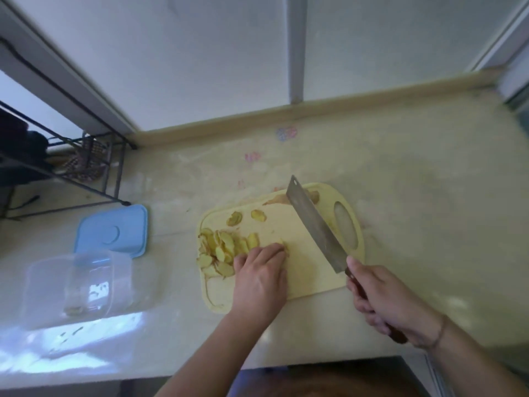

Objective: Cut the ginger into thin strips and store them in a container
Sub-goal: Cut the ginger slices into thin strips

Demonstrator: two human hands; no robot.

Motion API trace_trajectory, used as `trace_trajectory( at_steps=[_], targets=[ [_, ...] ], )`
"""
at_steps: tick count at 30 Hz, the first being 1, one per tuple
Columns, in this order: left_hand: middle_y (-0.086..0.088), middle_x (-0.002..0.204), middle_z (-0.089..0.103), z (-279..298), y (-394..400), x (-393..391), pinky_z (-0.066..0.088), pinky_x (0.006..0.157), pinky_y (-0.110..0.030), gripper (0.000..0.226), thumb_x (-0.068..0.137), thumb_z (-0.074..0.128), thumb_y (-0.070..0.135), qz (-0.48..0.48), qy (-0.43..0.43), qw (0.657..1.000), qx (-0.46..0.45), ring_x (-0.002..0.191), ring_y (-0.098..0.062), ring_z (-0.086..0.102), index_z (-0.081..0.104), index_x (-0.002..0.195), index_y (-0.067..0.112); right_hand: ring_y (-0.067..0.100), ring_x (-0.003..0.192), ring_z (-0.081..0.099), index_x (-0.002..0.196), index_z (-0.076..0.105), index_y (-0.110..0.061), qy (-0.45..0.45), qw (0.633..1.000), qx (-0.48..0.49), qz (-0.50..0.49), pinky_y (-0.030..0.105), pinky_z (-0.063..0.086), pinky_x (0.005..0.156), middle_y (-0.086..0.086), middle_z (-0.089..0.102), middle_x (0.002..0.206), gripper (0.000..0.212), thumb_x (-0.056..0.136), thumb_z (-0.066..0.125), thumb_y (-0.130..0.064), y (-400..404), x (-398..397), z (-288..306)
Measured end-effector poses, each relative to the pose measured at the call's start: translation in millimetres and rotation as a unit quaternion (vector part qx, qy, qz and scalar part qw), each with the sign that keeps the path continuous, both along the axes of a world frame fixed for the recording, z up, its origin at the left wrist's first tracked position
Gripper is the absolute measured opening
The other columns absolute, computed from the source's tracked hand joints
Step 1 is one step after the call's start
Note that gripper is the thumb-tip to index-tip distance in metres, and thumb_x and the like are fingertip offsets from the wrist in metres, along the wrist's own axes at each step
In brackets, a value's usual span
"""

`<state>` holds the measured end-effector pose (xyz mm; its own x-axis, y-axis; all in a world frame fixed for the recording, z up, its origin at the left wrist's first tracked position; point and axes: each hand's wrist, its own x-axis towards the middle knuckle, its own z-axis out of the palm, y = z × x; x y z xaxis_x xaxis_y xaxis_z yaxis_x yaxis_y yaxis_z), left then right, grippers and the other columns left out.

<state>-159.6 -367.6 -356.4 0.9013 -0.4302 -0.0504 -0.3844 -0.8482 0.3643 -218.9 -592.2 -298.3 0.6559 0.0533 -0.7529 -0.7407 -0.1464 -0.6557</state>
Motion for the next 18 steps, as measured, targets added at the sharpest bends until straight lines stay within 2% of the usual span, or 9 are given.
trace_trajectory(
  at_steps=[3, 5, 7, 10, 12, 14, 16, 17, 18],
  targets=[
    [0.009, 0.127, 0.066, 9, -4, 0, 0.048, 0.078, -0.045, 0.039, 0.084, 0.048, 0.023, -0.015, 0.008, 0.999, 0.039, 0.096, -0.022, 0.062, 0.072, 0.116, 0.023, 0.010, 0.039, 0.031, 0.067, 0.040, -0.020, -0.071, 0.992, -0.073, 0.069, 0.024, 0.027, 0.042, -0.007, 0.036, 0.050, 0.067, 0.083, 0.037, -0.085, -2, -2, 1],
    [0.011, 0.137, 0.061, 13, -9, 2, 0.045, 0.078, -0.044, 0.055, 0.082, 0.037, 0.027, -0.042, 0.024, 0.994, 0.093, 0.096, -0.023, 0.056, 0.065, 0.130, 0.027, 0.008, 0.045, 0.041, 0.063, 0.042, -0.019, -0.143, 0.966, -0.161, 0.140, 0.030, 0.035, 0.052, -0.006, 0.046, 0.049, 0.071, 0.079, 0.032, -0.087, -6, -6, 1],
    [0.008, 0.138, 0.056, 19, -16, 4, 0.040, 0.082, -0.044, 0.063, 0.082, 0.032, 0.026, -0.087, 0.029, 0.983, 0.158, 0.100, -0.025, 0.047, 0.054, 0.141, 0.028, 0.010, 0.051, 0.049, 0.063, 0.046, -0.020, -0.184, 0.940, -0.217, 0.188, 0.031, 0.038, 0.057, -0.005, 0.053, 0.053, 0.068, 0.078, 0.025, -0.084, -11, -9, -1],
    [0.000, 0.150, 0.039, 29, -27, 5, 0.027, 0.099, -0.048, 0.062, 0.093, 0.037, 0.023, -0.110, 0.041, 0.967, 0.224, 0.128, -0.031, 0.033, 0.031, 0.155, 0.025, 0.010, 0.054, 0.050, 0.068, 0.044, -0.025, -0.213, 0.902, -0.280, 0.250, 0.027, 0.036, 0.054, -0.005, 0.052, 0.059, 0.062, 0.084, 0.021, -0.080, -19, -11, -3],
    [-0.002, 0.156, 0.032, 28, -29, 2, 0.021, 0.109, -0.050, 0.061, 0.095, 0.038, 0.024, -0.098, 0.051, 0.966, 0.235, 0.140, -0.033, 0.025, 0.031, 0.156, 0.023, 0.008, 0.057, 0.050, 0.069, 0.042, -0.026, -0.225, 0.885, -0.301, 0.275, 0.026, 0.036, 0.054, -0.007, 0.051, 0.063, 0.065, 0.080, 0.013, -0.084, -24, -11, -4],
    [-0.003, 0.145, 0.049, 26, -19, -7, 0.033, 0.107, -0.050, 0.056, 0.089, 0.041, 0.022, -0.073, 0.024, 0.985, 0.157, 0.134, -0.033, 0.040, 0.052, 0.144, 0.021, 0.010, 0.059, 0.050, 0.071, 0.039, -0.028, -0.247, 0.867, -0.320, 0.291, 0.027, 0.035, 0.053, -0.007, 0.052, 0.065, 0.077, 0.073, -0.004, -0.092, -29, -11, -7],
    [0.002, 0.112, 0.067, 21, -4, -21, 0.048, 0.087, -0.044, 0.039, 0.079, 0.045, 0.014, -0.009, -0.058, 0.998, -0.034, 0.106, -0.027, 0.060, 0.072, 0.106, 0.021, 0.012, 0.067, 0.058, 0.074, 0.036, -0.029, -0.265, 0.840, -0.353, 0.314, 0.030, 0.033, 0.054, -0.007, 0.055, 0.071, 0.089, 0.063, -0.022, -0.095, -34, -11, -9],
    [0.004, 0.097, 0.066, 21, 3, -30, 0.048, 0.079, -0.040, 0.031, 0.076, 0.046, 0.008, 0.026, -0.110, 0.986, -0.127, 0.092, -0.024, 0.061, 0.069, 0.091, 0.022, 0.015, 0.075, 0.063, 0.078, 0.037, -0.029, -0.269, 0.827, -0.370, 0.326, 0.031, 0.032, 0.058, -0.006, 0.058, 0.076, 0.091, 0.061, -0.027, -0.092, -36, -10, -7],
    [0.004, 0.089, 0.063, 26, 5, -37, 0.046, 0.075, -0.037, 0.026, 0.075, 0.047, 0.003, 0.048, -0.150, 0.970, -0.184, 0.084, -0.023, 0.059, 0.062, 0.083, 0.022, 0.018, 0.082, 0.066, 0.083, 0.038, -0.030, -0.271, 0.813, -0.388, 0.340, 0.032, 0.033, 0.061, -0.006, 0.060, 0.081, 0.092, 0.061, -0.030, -0.089, -37, -9, -6]
  ],
)
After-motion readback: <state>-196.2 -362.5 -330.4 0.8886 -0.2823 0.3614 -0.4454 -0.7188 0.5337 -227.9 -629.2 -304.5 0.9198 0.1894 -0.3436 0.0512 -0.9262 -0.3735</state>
